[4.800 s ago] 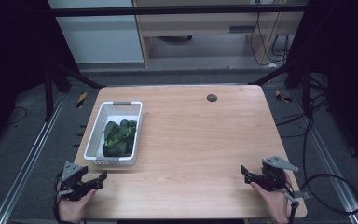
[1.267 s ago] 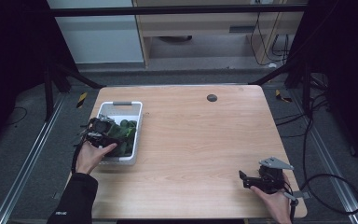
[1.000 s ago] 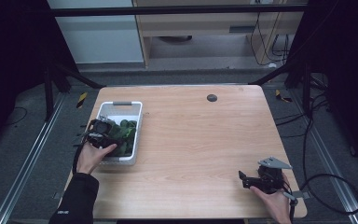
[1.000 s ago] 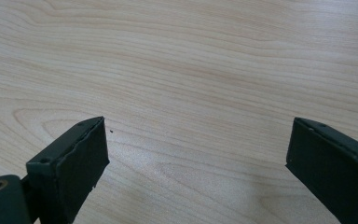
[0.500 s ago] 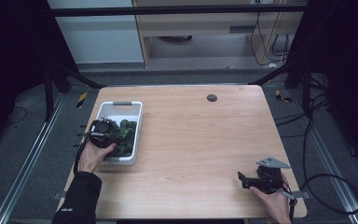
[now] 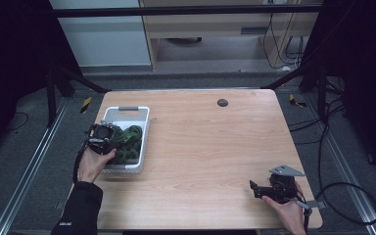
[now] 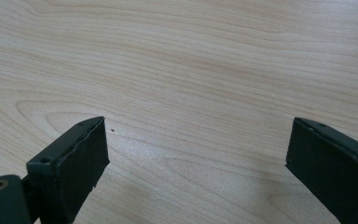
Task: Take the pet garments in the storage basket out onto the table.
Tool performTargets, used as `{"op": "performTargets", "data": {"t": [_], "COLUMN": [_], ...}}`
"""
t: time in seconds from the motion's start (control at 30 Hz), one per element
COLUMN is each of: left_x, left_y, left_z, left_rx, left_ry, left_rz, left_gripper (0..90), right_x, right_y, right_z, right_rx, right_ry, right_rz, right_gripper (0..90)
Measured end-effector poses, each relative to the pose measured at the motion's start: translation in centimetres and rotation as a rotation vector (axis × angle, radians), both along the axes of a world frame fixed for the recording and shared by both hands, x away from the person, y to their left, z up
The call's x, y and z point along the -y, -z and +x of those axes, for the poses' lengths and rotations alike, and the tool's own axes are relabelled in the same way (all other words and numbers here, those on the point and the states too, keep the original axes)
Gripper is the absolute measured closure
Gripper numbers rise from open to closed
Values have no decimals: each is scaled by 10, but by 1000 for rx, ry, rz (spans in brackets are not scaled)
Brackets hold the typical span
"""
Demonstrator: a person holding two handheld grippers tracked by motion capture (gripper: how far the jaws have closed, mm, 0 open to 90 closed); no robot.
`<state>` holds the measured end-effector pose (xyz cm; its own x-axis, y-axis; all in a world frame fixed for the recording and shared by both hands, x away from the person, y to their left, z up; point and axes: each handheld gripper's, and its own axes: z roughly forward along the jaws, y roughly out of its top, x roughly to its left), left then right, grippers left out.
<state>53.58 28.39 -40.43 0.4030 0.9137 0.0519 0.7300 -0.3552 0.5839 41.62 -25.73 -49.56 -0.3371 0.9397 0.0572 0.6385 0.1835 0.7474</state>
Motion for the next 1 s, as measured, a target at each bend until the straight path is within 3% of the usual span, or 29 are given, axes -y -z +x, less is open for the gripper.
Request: {"op": "performTargets", "data": {"t": [0.43,0.63,0.8,1.0], "left_x": [-9,-8,-7,4], "left_y": [-46,-66,-85,-102], "left_z": [-20,-30,-41,-52], "left_rx": [88,124,166,190], "left_ry": [35,62,89,144], "left_rz": [-43,-41,-54,-47], "left_gripper": [779,779,778,777], "right_x": [0,1,1,1], "right_y": [0,0,-1,-2], "right_z": [0,0,-1,-1], "right_rx": [4,4,3,9], "right_ry": [-1,1,1,-3], "right_rz": [-1,0,4,2], "right_gripper": [55,54,54,54]}}
